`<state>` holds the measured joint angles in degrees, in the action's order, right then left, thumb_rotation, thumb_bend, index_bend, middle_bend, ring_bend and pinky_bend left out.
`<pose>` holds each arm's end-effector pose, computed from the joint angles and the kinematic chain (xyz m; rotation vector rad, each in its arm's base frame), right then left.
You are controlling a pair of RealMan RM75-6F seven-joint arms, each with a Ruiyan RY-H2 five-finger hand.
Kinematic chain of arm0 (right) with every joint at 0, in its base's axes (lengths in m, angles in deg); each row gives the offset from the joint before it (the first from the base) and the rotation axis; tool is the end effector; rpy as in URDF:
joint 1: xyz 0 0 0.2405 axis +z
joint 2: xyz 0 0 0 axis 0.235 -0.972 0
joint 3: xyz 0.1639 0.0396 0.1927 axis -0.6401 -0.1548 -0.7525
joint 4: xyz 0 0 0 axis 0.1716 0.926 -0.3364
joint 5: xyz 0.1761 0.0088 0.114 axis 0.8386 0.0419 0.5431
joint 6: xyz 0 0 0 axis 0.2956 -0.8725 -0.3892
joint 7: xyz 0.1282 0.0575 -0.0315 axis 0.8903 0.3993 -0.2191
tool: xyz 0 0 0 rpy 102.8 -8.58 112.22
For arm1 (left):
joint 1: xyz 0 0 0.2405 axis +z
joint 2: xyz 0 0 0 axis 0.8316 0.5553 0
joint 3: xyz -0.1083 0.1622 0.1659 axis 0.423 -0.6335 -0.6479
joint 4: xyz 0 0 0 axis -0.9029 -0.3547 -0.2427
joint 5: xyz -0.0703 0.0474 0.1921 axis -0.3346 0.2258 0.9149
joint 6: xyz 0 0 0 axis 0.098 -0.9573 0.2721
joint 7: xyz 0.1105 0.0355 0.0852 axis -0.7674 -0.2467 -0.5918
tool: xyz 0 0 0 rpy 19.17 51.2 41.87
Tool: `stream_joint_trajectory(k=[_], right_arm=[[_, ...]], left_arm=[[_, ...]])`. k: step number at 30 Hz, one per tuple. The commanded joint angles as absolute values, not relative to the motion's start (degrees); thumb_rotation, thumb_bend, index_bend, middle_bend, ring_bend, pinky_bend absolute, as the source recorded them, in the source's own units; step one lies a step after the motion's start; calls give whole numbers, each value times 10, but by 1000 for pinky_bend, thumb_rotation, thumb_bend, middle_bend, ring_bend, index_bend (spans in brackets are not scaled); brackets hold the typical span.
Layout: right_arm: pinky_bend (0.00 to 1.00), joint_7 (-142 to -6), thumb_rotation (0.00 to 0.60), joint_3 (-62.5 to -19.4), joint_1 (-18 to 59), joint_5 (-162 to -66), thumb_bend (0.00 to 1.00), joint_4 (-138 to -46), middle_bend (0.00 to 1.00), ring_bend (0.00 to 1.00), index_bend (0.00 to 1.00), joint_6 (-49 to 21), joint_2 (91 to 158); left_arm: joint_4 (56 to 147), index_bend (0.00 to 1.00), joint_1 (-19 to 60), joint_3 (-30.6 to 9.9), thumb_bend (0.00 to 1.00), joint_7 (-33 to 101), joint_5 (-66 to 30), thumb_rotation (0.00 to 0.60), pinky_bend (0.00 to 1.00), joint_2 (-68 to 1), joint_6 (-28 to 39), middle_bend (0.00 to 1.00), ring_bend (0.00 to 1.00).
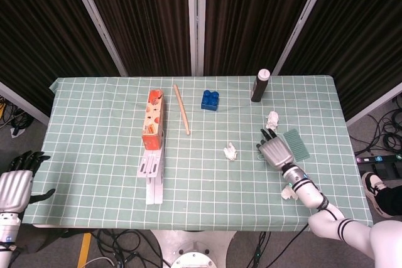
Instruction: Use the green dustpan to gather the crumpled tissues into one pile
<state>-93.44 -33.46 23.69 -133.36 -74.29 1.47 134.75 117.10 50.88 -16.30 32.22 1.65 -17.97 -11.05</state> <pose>-0.2636 -0.3494 -0.0273 2.0479 -0.5400 0.4878 -0.3337 0.1817 0.1405 -1.3698 -0.9571 -0.7874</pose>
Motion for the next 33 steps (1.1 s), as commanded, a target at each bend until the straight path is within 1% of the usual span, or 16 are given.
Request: stream_joint_trajectory(k=[1, 4, 7, 9, 12, 14, 17, 21, 27, 30, 33], right_arm=[[104, -932, 600, -335, 234, -1334, 319, -744, 485, 106, 538, 5, 1345], [104, -922, 600, -340, 223, -1341, 378, -763, 536, 154, 612, -34, 1324], [111, -908, 600, -348, 211, -1346, 419, -795, 556, 171, 642, -72, 1290], [130, -885, 600, -355, 206, -1346, 423, -817, 558, 172, 650, -87, 1259], [147, -827, 600, -369, 212, -1340, 423, -826, 557, 172, 657, -81, 1227], [148, -772, 600, -378, 229, -1342, 423, -807, 557, 172, 659, -64, 1222], [148, -680, 600, -386, 264, -1355, 424, -756, 557, 172, 664, -30, 1238], [148, -565, 600, -378, 309, -1388, 427, -668, 561, 189, 668, -3, 1281], [148, -422, 600, -343, 359, -1433, 428, -531, 563, 197, 673, 23, 1355], [148, -341, 600, -324, 377, -1447, 428, -495, 562, 196, 673, 41, 1378], [148, -251, 600, -305, 387, -1464, 428, -484, 560, 196, 674, 31, 1390]], left_arm=[[1171, 225, 509, -163, 1, 323, 16, 600, 144, -179, -110, 167, 93], [1174, 228, 510, -164, 1, 323, 19, 600, 144, -177, -112, 167, 93], [1178, 229, 511, -164, 1, 322, 21, 600, 144, -175, -115, 167, 93], [1184, 228, 512, -166, 1, 320, 23, 600, 144, -171, -116, 167, 93], [1193, 229, 513, -168, 1, 318, 26, 600, 144, -166, -118, 167, 93], [1200, 229, 513, -168, 1, 310, 24, 600, 144, -163, -117, 167, 93], [1217, 228, 513, -169, 1, 296, 25, 600, 144, -155, -118, 167, 93], [1241, 228, 516, -169, 1, 278, 27, 600, 144, -143, -126, 167, 93], [1278, 228, 519, -170, 1, 250, 18, 600, 144, -125, -127, 167, 93], [1294, 228, 522, -170, 1, 240, 17, 600, 144, -118, -132, 167, 93], [1304, 228, 523, -170, 1, 232, 13, 600, 144, -113, -133, 167, 93]])
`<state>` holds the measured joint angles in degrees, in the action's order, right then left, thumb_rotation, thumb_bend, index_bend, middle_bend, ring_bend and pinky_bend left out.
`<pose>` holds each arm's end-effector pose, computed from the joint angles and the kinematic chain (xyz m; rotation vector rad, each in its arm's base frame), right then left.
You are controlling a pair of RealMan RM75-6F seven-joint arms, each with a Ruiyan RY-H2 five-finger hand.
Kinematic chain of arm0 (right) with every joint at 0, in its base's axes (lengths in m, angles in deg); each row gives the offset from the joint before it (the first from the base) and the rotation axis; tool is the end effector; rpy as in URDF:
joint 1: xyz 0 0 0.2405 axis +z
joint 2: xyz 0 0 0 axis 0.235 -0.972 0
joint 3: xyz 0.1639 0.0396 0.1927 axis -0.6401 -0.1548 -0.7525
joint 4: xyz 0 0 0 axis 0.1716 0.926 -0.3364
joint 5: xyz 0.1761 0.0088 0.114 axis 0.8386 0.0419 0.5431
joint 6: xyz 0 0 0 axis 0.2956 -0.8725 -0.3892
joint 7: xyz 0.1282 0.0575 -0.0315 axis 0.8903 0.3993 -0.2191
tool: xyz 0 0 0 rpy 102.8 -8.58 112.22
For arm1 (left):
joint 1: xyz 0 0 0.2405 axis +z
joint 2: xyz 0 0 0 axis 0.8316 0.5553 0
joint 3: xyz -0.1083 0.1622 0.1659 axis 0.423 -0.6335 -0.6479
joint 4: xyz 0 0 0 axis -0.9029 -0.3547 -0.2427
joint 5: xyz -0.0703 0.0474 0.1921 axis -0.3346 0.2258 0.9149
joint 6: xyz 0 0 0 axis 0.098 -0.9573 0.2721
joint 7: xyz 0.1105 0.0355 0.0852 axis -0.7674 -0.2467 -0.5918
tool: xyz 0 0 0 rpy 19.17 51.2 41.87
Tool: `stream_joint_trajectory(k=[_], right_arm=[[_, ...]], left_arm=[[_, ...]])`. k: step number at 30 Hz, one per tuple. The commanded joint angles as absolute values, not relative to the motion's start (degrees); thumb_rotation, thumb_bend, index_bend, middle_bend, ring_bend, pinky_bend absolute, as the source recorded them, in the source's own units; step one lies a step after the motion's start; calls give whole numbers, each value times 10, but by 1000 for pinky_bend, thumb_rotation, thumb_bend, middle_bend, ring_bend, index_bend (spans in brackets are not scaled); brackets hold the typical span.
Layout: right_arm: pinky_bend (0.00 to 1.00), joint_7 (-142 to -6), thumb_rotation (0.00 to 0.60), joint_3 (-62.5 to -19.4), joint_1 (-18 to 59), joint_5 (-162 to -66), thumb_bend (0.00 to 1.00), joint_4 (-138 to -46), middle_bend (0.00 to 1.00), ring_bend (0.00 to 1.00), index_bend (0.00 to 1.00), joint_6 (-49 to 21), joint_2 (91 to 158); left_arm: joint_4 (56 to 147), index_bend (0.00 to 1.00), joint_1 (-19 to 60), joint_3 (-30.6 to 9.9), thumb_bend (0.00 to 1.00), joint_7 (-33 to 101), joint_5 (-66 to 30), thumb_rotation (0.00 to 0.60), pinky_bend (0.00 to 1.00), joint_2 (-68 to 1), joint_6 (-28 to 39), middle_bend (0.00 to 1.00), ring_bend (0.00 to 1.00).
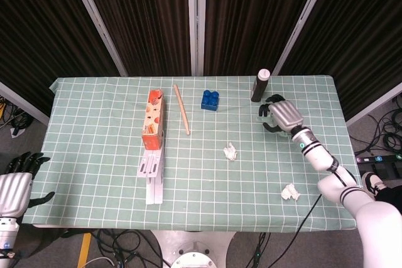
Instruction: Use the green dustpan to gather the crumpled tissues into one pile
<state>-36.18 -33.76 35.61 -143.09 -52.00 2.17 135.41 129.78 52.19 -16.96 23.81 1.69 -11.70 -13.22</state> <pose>-0.2354 -0.4496 0.0343 1.8691 -0.9814 0.9415 -0.3011 0.1694 0.1576 -1.3812 -0.9287 -0.7566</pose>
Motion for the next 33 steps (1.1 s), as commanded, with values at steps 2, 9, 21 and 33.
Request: stream_joint_trajectory(k=[2, 9, 21, 33], right_arm=[[148, -192, 600, -293, 388, -1478, 428, -487, 560, 197, 674, 6, 1392], [148, -85, 600, -253, 381, -1522, 428, -533, 558, 196, 674, -93, 1370], [149, -100, 600, -266, 343, -1492, 428, -677, 554, 196, 676, -180, 1293], [149, -317, 600, -269, 176, -1386, 451, -954, 554, 214, 676, -279, 1126]], left_arm=[[1309, 228, 522, -170, 1, 227, 10, 600, 144, -110, -130, 167, 93], [1313, 228, 516, -169, 1, 224, 12, 600, 144, -112, -121, 167, 93], [1289, 228, 510, -167, 1, 237, 29, 600, 144, -132, -126, 167, 93], [1260, 229, 507, -171, 1, 268, 27, 600, 144, -143, -111, 168, 93]])
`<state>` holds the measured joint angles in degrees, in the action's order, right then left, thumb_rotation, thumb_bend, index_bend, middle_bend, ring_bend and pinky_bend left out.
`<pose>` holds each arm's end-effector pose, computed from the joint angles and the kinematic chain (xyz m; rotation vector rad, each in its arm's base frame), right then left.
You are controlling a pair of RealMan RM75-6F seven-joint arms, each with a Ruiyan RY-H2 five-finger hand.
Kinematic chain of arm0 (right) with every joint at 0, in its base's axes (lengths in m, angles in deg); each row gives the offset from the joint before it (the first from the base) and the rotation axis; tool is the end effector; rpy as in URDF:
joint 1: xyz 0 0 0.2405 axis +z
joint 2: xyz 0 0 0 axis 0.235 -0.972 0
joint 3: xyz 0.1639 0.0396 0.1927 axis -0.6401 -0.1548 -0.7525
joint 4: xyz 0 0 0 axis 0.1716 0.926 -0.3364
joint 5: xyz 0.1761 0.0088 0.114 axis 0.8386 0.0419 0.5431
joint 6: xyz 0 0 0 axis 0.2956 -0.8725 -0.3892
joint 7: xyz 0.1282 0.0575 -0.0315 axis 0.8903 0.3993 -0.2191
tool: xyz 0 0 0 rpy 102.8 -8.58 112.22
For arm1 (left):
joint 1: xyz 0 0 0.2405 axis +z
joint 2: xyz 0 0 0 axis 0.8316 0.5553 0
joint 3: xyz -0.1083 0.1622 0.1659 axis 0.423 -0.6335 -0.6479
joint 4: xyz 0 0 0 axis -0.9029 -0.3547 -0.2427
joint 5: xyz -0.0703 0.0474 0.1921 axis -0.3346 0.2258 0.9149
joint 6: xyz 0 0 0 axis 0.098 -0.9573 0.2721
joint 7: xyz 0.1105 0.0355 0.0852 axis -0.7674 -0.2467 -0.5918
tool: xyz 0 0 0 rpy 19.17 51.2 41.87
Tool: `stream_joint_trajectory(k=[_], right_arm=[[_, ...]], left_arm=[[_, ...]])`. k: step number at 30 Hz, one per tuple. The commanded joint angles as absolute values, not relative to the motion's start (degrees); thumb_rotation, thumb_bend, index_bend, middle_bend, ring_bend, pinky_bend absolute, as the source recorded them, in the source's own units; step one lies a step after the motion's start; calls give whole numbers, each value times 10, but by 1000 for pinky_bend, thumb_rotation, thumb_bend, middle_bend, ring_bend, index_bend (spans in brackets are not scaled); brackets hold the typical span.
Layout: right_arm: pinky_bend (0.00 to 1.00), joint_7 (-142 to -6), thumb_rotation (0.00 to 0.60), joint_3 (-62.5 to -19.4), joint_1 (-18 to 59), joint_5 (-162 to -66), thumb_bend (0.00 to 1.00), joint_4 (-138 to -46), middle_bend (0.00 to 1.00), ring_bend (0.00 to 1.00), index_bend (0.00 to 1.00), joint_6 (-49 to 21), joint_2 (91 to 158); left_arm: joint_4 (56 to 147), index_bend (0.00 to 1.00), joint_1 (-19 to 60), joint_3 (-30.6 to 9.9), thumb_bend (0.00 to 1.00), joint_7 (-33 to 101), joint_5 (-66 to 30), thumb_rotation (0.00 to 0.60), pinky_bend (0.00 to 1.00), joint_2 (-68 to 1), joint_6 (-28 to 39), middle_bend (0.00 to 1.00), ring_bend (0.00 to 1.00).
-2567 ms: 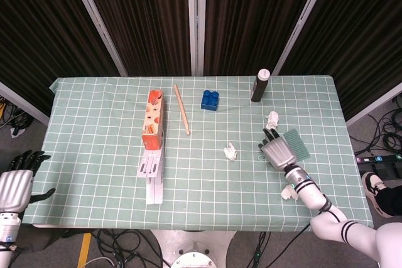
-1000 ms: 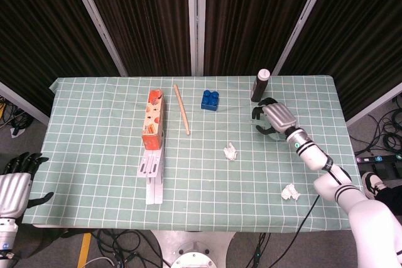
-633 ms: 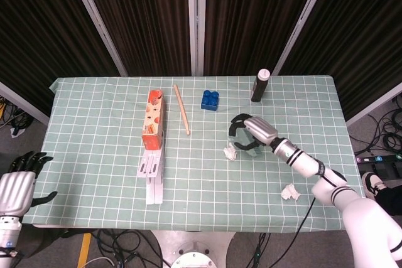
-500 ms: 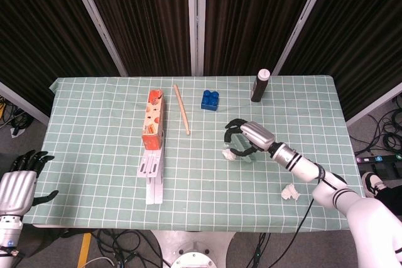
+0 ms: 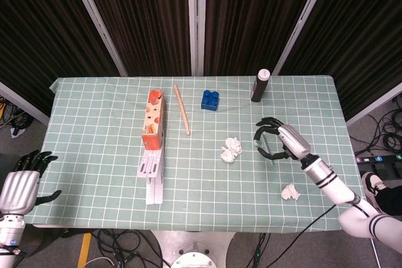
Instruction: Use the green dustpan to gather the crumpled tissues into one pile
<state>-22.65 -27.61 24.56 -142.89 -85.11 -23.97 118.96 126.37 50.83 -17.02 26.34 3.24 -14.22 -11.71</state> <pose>-0.2305 -0.3407 0.0805 1.7392 -1.3763 1.5145 -0.3032 0.1770 0.1442 -1.4192 -0.9417 -0.7956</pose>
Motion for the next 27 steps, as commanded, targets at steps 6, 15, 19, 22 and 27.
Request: stream_joint_trajectory(k=[6, 15, 19, 22, 27], right_arm=[[149, -384, 600, -243, 99, -1352, 458, -1050, 546, 214, 676, -300, 1084], [148, -476, 600, -236, 33, -1337, 457, -1088, 530, 210, 675, -310, 1124], [133, -560, 600, -264, 16, -1321, 458, -1090, 526, 207, 675, -333, 1178], [125, -598, 600, -284, 18, -1313, 457, -1083, 527, 207, 676, -327, 1214], [115, -638, 600, -321, 32, -1296, 457, -1069, 526, 207, 676, -305, 1270]], left_arm=[[1255, 228, 504, -169, 1, 275, 32, 600, 144, -144, -111, 167, 93], [1250, 228, 499, -169, 1, 284, 35, 600, 144, -145, -104, 167, 93], [1246, 229, 498, -171, 1, 289, 34, 600, 144, -147, -101, 167, 93], [1241, 228, 498, -171, 1, 295, 34, 600, 144, -149, -100, 167, 92], [1234, 229, 499, -173, 1, 300, 35, 600, 144, -153, -100, 167, 93]])
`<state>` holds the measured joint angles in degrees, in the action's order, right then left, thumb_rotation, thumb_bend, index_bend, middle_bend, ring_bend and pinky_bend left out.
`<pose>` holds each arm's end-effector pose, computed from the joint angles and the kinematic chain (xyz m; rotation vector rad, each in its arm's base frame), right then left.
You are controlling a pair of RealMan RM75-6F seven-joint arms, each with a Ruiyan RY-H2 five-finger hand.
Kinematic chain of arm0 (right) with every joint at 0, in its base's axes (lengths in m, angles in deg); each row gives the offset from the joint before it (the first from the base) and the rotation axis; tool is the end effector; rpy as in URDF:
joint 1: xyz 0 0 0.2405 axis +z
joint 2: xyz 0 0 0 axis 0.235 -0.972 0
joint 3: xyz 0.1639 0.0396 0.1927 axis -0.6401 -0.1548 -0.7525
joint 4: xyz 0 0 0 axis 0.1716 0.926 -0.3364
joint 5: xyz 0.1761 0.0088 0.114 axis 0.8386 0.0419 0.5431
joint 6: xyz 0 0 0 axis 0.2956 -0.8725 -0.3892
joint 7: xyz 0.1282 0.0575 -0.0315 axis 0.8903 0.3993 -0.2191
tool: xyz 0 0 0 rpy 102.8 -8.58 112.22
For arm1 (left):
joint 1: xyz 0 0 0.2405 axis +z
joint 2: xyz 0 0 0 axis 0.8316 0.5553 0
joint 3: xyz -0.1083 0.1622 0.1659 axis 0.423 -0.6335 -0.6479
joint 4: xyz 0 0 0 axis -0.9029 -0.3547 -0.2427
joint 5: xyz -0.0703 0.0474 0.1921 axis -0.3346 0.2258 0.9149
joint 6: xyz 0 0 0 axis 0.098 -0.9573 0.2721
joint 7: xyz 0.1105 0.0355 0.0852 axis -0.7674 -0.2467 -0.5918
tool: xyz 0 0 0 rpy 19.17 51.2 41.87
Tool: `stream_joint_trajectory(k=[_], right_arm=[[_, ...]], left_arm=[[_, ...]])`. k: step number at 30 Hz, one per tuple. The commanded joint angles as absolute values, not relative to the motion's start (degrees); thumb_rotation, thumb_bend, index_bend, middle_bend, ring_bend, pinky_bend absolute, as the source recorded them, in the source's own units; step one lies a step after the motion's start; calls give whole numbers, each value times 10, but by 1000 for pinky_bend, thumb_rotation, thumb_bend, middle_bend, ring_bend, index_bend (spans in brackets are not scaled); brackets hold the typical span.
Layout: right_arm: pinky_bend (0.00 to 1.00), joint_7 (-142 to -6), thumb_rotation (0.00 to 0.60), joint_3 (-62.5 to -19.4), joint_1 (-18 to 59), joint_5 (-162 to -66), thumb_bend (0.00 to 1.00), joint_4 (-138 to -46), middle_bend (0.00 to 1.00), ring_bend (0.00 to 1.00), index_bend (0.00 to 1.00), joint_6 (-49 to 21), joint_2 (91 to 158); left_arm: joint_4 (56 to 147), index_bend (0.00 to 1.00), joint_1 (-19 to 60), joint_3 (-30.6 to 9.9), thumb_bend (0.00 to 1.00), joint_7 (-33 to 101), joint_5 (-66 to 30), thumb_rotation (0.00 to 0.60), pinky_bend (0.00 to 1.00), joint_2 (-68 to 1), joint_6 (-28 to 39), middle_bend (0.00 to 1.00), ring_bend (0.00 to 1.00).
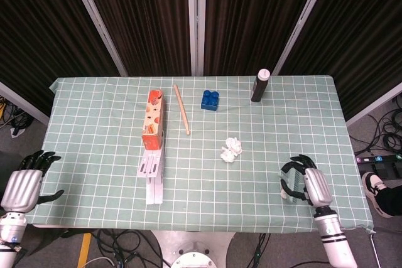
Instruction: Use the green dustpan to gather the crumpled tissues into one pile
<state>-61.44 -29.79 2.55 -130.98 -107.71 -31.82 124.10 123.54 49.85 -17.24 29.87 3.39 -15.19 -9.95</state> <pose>-0.2584 -0.2169 0.0441 1.3181 -1.3582 1.2759 -0.3103 0.1819 0.1386 -1.4342 -0.9766 -0.8099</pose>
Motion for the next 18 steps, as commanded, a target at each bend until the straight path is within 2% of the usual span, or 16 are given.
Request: stream_joint_trajectory(k=[1, 18], right_arm=[[112, -643, 600, -328, 36, -1292, 457, -1068, 526, 207, 676, -299, 1278], [91, -694, 600, -474, 166, -1232, 457, -956, 520, 208, 676, -190, 1444]], left_arm=[[1233, 229, 500, -174, 1, 301, 35, 600, 144, -153, -101, 167, 93], [1220, 228, 501, -175, 0, 313, 34, 600, 144, -158, -101, 167, 93]])
